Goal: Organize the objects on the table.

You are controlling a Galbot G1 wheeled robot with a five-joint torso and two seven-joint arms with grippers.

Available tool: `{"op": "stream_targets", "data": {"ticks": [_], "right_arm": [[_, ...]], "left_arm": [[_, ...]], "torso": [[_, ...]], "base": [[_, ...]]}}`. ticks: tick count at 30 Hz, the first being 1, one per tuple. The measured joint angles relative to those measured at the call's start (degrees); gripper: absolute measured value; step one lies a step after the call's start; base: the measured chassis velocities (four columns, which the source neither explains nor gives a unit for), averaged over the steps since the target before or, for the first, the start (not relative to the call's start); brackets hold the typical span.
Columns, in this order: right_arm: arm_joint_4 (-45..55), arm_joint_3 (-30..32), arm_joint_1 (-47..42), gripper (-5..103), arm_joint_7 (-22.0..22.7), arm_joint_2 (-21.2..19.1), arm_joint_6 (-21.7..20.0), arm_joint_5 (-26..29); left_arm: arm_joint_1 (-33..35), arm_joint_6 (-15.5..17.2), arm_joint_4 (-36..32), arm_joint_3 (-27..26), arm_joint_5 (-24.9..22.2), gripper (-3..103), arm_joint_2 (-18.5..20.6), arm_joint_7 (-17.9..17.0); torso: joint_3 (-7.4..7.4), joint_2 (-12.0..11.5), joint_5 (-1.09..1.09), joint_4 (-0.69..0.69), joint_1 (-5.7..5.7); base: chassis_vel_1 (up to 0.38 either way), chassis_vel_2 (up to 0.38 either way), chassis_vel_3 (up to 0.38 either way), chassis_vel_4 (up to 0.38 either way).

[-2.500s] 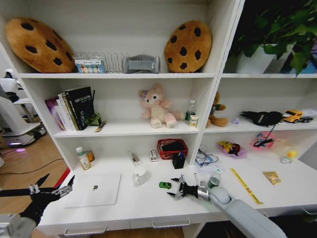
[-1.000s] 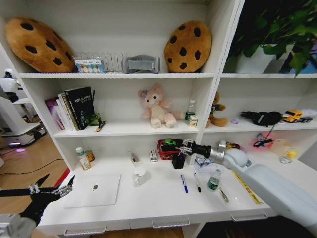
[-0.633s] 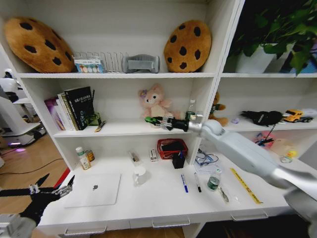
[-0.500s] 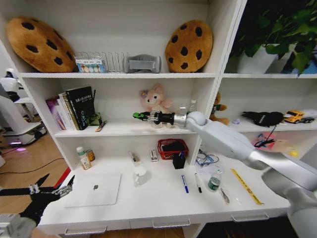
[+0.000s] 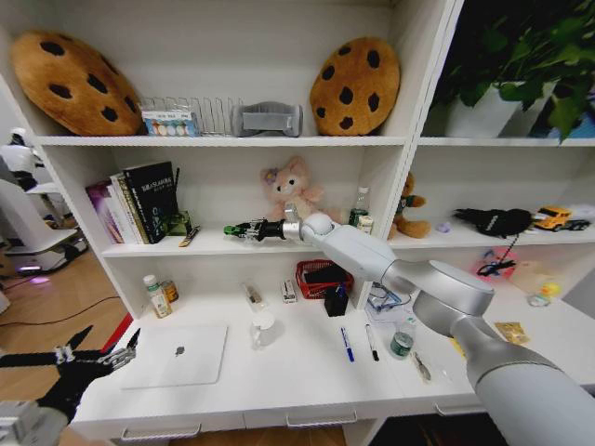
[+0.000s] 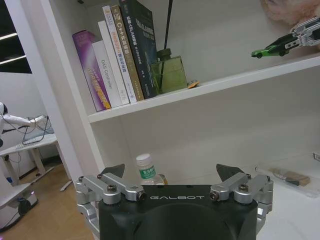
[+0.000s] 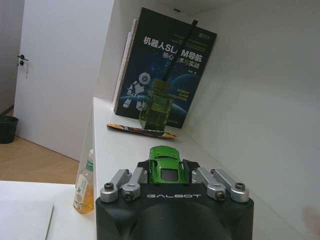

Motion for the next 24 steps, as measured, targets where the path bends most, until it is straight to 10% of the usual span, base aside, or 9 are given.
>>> {"op": "stream_targets", "data": {"ticks": [8,24], "right_arm": [[1.5,0.0,-0.8,30,1.7,-2.3,0.0,-0.7],[12.1,5.0,-1.9,89,6.9,-7.0,-0.5,0.5]], "left_arm": [[0.0,0.0,0.0,0.0,0.0,100,0.0,0.0],[0.0,0.0,0.0,0.0,0.0,100,0.0,0.0]], "torso": [[0.00,0.0,0.01,0.01,0.00],[0.00,0.0,0.00,0.03,0.00]], "base": [[0.000,0.000,0.000,0.000],[0.000,0.000,0.000,0.000]]}}
